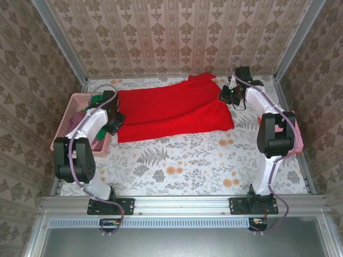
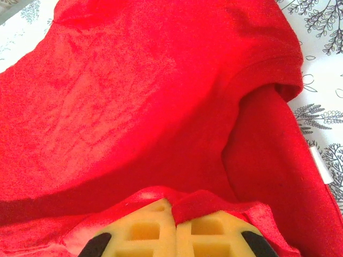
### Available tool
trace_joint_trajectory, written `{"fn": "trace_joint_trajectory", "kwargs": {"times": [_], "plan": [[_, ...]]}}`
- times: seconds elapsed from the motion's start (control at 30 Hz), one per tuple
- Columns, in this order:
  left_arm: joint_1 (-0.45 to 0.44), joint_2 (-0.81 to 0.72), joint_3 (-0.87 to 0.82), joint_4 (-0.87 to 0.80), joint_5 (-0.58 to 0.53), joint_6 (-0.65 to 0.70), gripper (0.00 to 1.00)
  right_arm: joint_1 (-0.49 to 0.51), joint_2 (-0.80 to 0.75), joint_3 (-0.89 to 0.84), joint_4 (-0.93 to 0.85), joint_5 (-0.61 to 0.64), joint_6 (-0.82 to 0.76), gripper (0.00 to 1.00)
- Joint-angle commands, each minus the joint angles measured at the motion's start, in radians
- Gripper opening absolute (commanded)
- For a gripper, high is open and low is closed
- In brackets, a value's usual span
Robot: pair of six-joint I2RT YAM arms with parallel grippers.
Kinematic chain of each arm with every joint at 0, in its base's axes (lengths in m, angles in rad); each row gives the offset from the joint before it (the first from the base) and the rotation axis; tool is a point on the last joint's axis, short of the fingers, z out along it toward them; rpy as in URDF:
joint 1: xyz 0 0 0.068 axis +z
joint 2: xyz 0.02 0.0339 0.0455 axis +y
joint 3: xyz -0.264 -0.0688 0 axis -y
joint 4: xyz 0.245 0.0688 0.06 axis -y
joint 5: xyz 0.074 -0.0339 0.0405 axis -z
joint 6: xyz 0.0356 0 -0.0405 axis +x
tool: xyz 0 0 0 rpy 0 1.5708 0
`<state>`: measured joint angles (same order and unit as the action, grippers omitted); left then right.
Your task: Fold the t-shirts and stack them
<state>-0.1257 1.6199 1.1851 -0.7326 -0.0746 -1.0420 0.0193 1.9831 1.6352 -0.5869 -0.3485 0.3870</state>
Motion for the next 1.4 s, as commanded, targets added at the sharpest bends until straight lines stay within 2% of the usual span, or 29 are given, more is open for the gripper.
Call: {"fn": "trace_joint_trajectory", "kwargs": {"times": [0.0,0.5,0.77,1.07,1.13,1.17,1.2,1.27,1.37], "plan": [[-0.004,0.022,0.046,-0.014,-0.008,0.027,0.00,-0.008,0.028,0.040,-0.015,0.008,-0.018,0.00],[-0.008,0.091,0.114,-0.001,0.012,0.049,0.00,-0.010,0.041,0.047,-0.011,0.022,-0.014,0.00],[-0.008,0.103,0.133,-0.012,0.004,0.057,0.00,-0.017,-0.052,-0.039,0.003,0.101,-0.009,0.00],[-0.007,0.125,0.161,-0.009,0.009,0.068,0.00,-0.027,-0.058,-0.049,0.017,0.063,-0.009,0.00],[-0.008,0.132,0.169,-0.006,0.016,0.072,0.01,-0.027,-0.041,-0.037,0.018,0.045,-0.006,0.04],[-0.009,0.136,0.174,-0.004,0.020,0.074,0.03,-0.027,-0.030,-0.031,0.021,0.039,-0.004,0.09],[-0.008,0.138,0.176,0.001,0.025,0.077,0.07,-0.027,-0.026,-0.030,0.025,0.034,-0.001,0.19],[-0.015,0.138,0.184,0.019,0.039,0.101,0.36,-0.027,-0.035,-0.041,0.045,0.024,0.000,0.46],[-0.042,0.108,0.179,0.037,0.018,0.130,0.67,-0.028,-0.090,-0.106,0.094,0.048,-0.005,0.65]]}}
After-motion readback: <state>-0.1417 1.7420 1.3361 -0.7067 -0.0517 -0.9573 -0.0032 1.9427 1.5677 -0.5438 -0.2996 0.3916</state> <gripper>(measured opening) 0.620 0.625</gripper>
